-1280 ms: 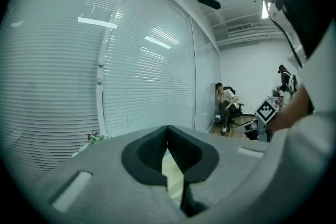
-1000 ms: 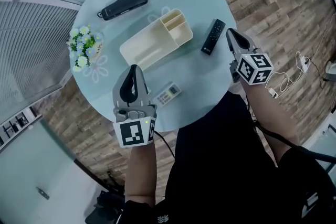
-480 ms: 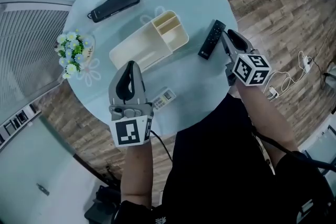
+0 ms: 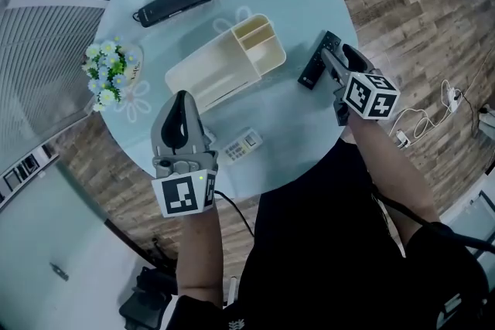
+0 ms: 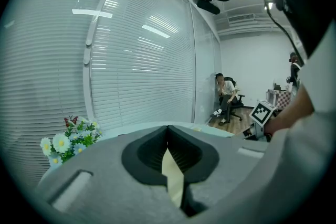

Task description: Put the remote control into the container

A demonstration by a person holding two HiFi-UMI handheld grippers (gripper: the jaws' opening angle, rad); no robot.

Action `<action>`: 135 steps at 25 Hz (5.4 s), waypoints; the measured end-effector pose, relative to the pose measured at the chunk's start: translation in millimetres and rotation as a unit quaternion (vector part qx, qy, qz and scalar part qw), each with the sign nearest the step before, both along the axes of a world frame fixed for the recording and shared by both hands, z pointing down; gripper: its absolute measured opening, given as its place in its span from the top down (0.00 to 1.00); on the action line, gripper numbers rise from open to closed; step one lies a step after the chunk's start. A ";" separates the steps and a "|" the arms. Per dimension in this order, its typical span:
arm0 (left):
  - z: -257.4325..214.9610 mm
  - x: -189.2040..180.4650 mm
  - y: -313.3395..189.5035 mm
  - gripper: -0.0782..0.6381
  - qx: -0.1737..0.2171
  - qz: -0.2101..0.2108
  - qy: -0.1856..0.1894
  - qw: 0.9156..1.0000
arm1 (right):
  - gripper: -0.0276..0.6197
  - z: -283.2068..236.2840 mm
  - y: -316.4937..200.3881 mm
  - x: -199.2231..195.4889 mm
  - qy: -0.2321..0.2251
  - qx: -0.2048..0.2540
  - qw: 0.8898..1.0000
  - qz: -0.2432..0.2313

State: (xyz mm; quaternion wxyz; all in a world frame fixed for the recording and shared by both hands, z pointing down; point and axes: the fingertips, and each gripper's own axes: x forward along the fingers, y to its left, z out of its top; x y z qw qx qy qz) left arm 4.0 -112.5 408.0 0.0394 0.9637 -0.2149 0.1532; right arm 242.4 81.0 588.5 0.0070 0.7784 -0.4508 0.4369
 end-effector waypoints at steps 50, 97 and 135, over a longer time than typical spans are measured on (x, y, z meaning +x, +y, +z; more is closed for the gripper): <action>-28.7 -25.7 -42.2 0.89 0.016 -0.075 0.004 0.997 | 0.84 -58.0 -69.9 -26.4 0.068 0.039 0.980 -0.181; -154.0 -48.6 -5.7 0.89 0.094 -0.133 0.062 0.985 | 0.84 -227.6 -126.4 -47.2 0.089 0.222 0.934 -0.265; -148.6 -31.7 -47.9 0.89 0.070 -0.171 0.065 0.981 | 0.84 -219.7 -209.1 -65.2 0.096 0.257 0.901 -0.336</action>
